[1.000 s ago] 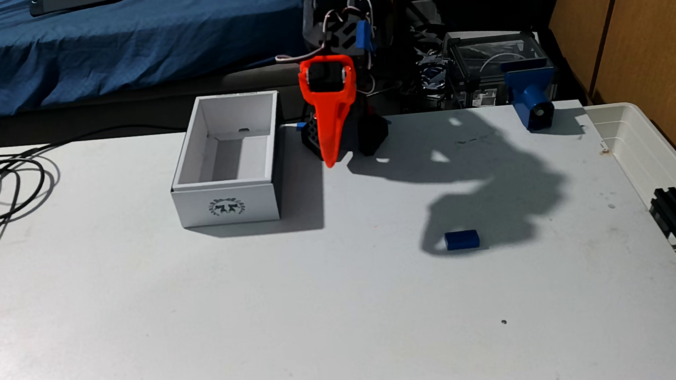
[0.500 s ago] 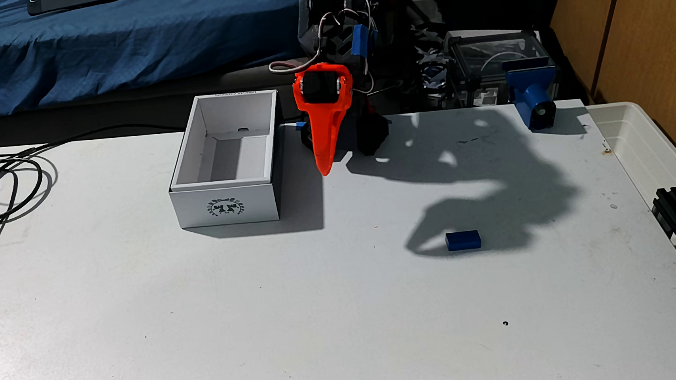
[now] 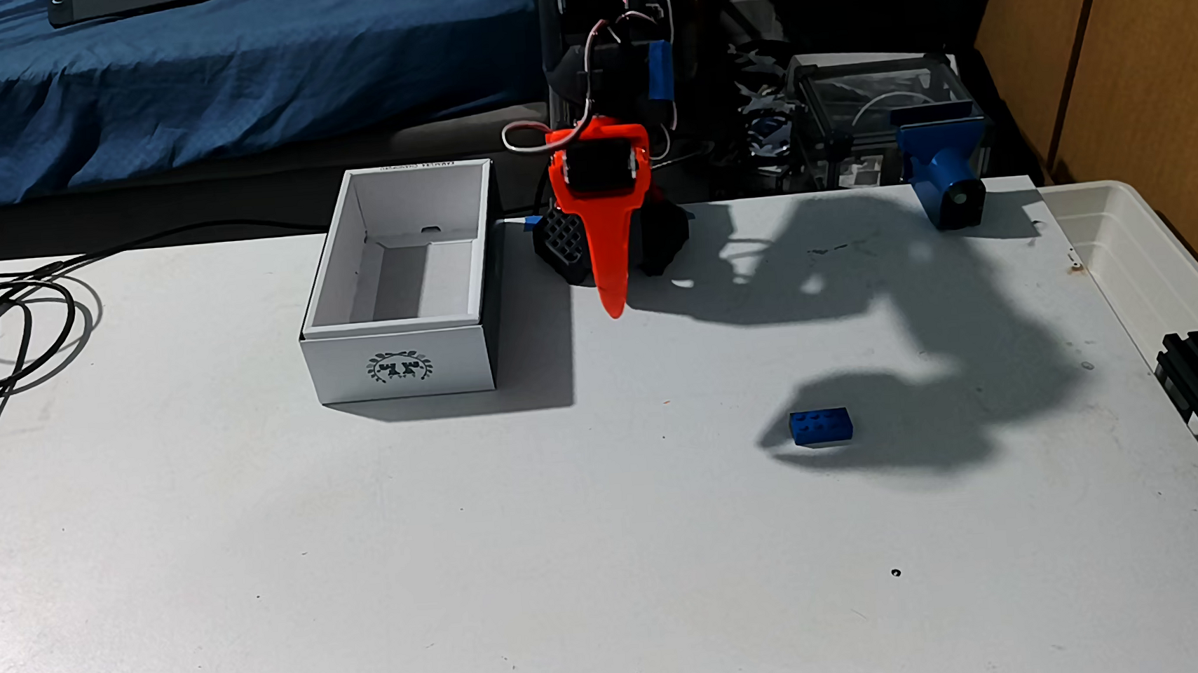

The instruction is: Grab the blue brick and place in box

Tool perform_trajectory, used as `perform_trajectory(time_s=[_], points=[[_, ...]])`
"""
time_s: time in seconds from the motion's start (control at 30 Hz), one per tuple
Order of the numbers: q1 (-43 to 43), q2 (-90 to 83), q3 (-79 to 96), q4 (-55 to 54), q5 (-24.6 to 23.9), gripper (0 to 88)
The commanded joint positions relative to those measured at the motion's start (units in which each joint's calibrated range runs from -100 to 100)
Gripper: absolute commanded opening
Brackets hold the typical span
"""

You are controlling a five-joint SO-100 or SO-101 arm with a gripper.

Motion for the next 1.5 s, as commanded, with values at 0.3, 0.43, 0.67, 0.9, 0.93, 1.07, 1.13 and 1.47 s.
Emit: perform_trajectory(time_s=[0.3,0.43,0.67,0.9,0.93,1.07,1.13,1.47], points=[[-9.01,12.82,-4.26,-4.38,-5.55,1.6],[-9.9,16.88,-4.88,-5.93,-6.34,1.6],[-10.28,25.25,-11.36,-6.02,-6.55,1.6],[-11.17,34.38,-17.66,-4.3,-8.13,1.6],[-12.06,35.48,-18.81,-3.35,-8.6,1.6],[-14.29,37.85,-21.03,-0.93,-9.86,1.6],[-15.7,38.44,-20.94,-0.93,-10.5,1.6],[-18.67,38.95,-23.61,-2.05,-12.81,1.6]])
